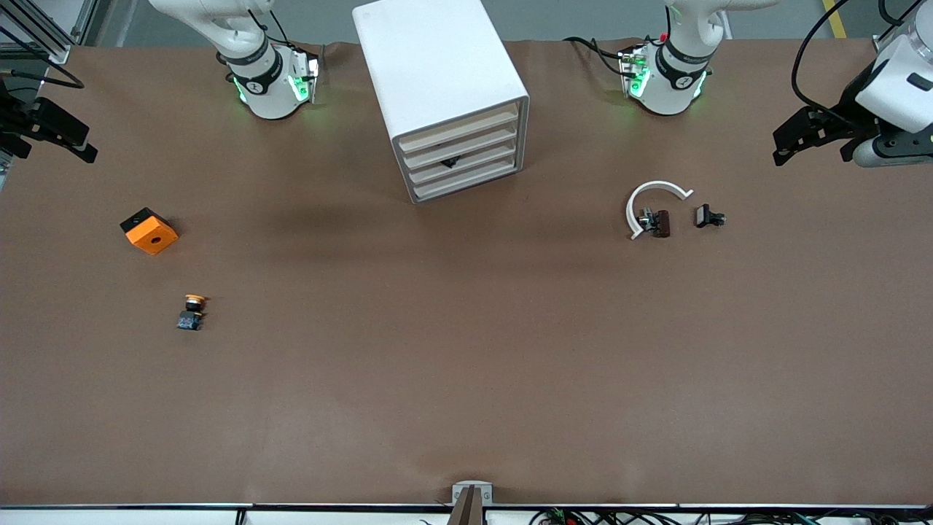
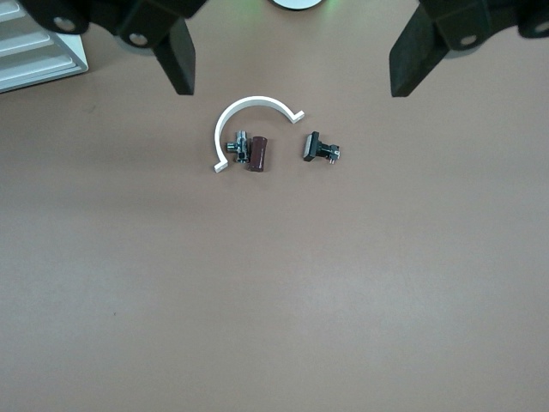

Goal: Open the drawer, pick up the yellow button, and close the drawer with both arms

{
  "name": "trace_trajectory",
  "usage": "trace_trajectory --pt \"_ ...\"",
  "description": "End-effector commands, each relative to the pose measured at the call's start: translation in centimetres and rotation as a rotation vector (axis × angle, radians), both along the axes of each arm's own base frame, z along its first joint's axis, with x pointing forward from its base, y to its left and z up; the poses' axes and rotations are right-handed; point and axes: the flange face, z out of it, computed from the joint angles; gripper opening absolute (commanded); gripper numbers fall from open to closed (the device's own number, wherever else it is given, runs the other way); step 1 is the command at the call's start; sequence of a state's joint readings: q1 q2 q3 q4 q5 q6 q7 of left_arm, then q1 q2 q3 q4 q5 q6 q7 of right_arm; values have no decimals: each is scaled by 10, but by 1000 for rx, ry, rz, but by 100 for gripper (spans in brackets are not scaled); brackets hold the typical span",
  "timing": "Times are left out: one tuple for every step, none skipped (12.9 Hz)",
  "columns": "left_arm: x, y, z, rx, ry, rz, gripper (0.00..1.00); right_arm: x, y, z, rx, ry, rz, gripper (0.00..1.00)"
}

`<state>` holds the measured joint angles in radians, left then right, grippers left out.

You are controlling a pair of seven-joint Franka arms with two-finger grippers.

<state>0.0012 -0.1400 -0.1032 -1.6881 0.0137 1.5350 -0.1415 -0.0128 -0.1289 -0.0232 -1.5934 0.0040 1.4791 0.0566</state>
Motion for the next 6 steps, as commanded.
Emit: trace_trajectory --pt "2 2 4 -6 1 -3 100 -9 2 6 -4 -16 6 100" --pt "2 2 5 -6 1 -3 100 -9 2 6 -3 -18 6 100" --pt "1 2 6 -6 3 -4 100 -9 3 6 -3 -19 9 100" --pt "1 2 6 -6 3 -4 100 -9 3 6 -3 -19 8 100" --pt "1 3 6 -9 3 -1 100 -9 4 6 -3 -19 11 100" --pt "1 3 8 -12 0 0 100 -9 4 6 -1 -19 11 100"
